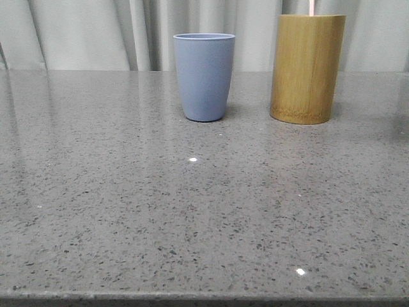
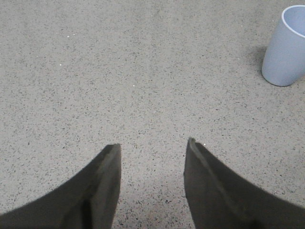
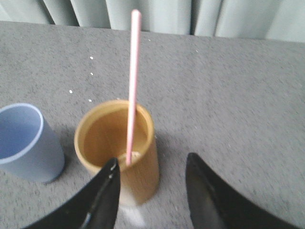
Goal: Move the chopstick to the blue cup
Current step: 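Grasp the pink stick in the bamboo holder with the right gripper, lift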
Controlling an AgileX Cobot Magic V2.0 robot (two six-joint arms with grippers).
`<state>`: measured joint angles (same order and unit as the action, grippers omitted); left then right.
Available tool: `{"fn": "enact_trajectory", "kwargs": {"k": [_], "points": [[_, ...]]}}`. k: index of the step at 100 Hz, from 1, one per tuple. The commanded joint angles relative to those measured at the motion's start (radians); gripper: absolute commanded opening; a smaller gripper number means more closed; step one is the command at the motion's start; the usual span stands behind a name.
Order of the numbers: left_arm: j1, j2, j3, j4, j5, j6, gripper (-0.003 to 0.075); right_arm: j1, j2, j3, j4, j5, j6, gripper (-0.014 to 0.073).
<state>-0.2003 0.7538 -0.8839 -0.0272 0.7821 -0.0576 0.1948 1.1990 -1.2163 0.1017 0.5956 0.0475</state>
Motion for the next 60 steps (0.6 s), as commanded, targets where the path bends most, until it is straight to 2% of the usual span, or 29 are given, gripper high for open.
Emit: {"fn": "enact_trajectory", "kwargs": {"k": [1, 27, 60], "points": [[0.002, -0.004, -0.025, -0.005, -0.076, -0.010, 0.0315, 0.012, 0.048, -0.100, 0.005, -0.071, -0.007, 0.0347], [0.002, -0.004, -0.025, -0.005, -0.076, -0.010, 0.0315, 0.018, 0.239, -0.280, 0.039, -0.071, -0.007, 0.0347], [0.002, -0.004, -0.025, -0.005, -0.076, -0.010, 0.0315, 0.018, 0.374, -0.391, 0.060, -0.070, -0.007, 0.0347]]}}
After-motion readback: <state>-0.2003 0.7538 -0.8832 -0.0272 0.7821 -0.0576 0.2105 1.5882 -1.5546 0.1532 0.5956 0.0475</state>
